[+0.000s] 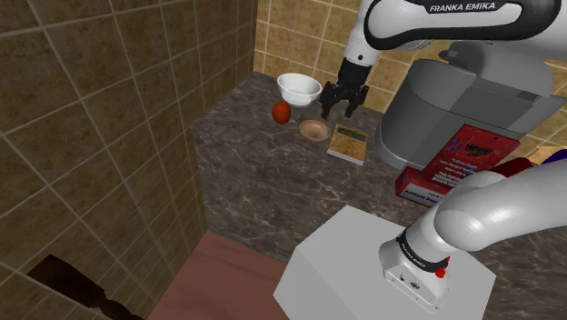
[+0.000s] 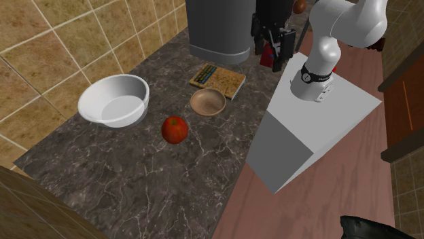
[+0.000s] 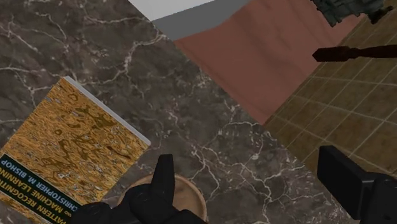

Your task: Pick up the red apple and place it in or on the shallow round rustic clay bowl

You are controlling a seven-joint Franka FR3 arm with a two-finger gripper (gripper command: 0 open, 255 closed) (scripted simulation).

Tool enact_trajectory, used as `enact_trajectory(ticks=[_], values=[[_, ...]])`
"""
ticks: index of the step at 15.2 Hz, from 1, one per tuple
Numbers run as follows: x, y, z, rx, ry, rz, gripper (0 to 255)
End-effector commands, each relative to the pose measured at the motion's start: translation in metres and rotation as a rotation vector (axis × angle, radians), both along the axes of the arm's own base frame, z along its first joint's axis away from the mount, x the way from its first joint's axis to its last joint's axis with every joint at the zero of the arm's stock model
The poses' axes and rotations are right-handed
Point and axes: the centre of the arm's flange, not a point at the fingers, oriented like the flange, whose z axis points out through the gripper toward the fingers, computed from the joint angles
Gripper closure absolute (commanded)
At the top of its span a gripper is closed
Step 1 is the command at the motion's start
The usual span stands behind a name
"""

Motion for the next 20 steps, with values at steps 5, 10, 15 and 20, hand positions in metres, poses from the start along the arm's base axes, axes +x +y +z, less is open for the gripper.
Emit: enact_trajectory(ticks=[5,10,15,20], values=[[0.068,0.002,-0.030,-0.020,-0.019,-0.117,0],[0.125,-0.003,-0.053,-0.037,-0.033,-0.212,0],[0.182,-0.015,-0.076,-0.055,-0.048,-0.308,0],[0.238,-0.032,-0.097,-0.072,-0.062,-0.403,0]])
